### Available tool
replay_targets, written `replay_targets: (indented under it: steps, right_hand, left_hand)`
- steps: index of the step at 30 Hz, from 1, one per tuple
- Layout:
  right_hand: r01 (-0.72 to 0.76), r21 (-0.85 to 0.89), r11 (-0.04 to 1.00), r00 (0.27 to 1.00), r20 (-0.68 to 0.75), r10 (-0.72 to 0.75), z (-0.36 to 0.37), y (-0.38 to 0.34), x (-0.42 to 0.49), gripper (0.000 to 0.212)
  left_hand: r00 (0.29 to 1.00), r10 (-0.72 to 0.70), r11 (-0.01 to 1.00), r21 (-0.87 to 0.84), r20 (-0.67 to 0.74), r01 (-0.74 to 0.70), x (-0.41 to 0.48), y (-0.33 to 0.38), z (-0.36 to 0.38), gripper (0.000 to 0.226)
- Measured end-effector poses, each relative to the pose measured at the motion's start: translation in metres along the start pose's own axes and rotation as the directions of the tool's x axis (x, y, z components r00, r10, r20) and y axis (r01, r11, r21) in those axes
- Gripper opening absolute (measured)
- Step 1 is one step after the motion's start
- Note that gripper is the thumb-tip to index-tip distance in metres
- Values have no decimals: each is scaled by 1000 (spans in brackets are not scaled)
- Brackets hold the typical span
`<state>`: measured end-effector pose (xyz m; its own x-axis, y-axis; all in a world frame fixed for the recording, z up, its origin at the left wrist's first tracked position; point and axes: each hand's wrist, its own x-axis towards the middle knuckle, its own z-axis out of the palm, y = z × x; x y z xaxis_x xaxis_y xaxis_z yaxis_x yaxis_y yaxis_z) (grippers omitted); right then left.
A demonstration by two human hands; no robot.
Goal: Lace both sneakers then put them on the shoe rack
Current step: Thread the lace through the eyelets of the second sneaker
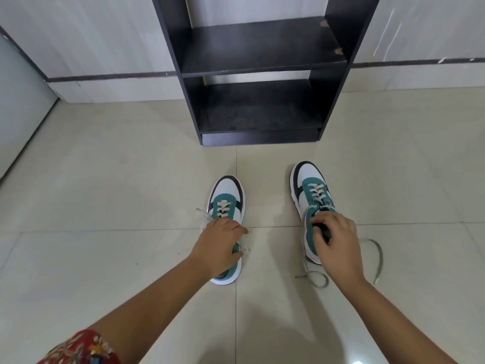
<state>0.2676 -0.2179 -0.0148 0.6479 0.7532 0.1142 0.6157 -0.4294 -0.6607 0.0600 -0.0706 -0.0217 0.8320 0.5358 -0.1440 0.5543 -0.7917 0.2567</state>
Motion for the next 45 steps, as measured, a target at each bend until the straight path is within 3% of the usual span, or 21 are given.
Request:
replay_targets:
  steps: [3,6,8,11,13,15,17,20,23,27,29,31,34,37,40,42,43,45]
  right_hand:
    - [-168,19,986,983,-66,169,-4,11,11,33]
    - [-421,124,899,906,100,410,-7,22,22,53]
    - [-480,145,865,871,191,452,-7,22,23,52]
    - [-481,126,868,870,196,453,-5,17,18,52]
    - [-489,121,864,863,214,459,0,12,10,55]
    - [-497,138,856,856,238,459,6,7,2,57]
    - [-494,153,856,855,263,446,12,6,-6,56]
    - [-505,174,846,844,307,440,14,7,-8,48]
    - [-489,140,861,846,316,430,10,12,-3,42]
    - [-476,64,877,840,330,431,7,17,-2,48]
    - [-470,66,880,846,317,429,7,15,-4,50]
    - [-473,64,879,848,304,435,7,12,-2,49]
    - [-481,43,876,842,299,448,7,11,5,46]
    - [-486,3,874,831,311,461,6,10,9,46]
    - [-441,-94,892,831,331,446,3,10,11,48]
    - [-395,-153,906,845,326,424,-1,11,13,48]
    - [-372,-165,914,859,311,406,-3,11,14,45]
    - [-322,-148,935,899,261,351,-6,8,15,36]
  left_hand:
    - [999,27,999,-25,-39,-28,-1,1,9,46]
    - [997,22,1000,-10,-74,-23,0,1,14,40]
    - [997,24,1000,18,-76,-23,5,1,13,38]
    - [991,25,996,-83,-134,-36,15,13,8,35]
    - [984,-40,946,-324,-176,-19,24,30,2,32]
    - [987,-132,839,-541,-92,61,34,51,-1,32]
    - [979,-186,720,-667,82,193,46,66,0,35]
    - [958,-207,691,-664,197,286,60,77,9,33]
    - [961,-256,753,-601,107,268,65,80,17,7]
    - [968,-250,793,-574,0,205,63,82,13,7]
    - [974,-225,743,-647,-1,171,62,81,0,2]
    - [972,-232,607,-778,18,159,64,79,-17,7]
    - [939,-337,510,-851,-63,126,70,73,-38,7]
    - [917,-391,592,-785,-81,183,72,60,-50,10]
    - [924,-302,827,-418,235,376,67,49,-43,25]
    - [913,-256,951,-87,317,296,63,46,-28,37]
    - [932,-224,971,-20,285,240,62,47,-21,46]
    - [982,-117,982,-130,147,136,62,52,-14,53]
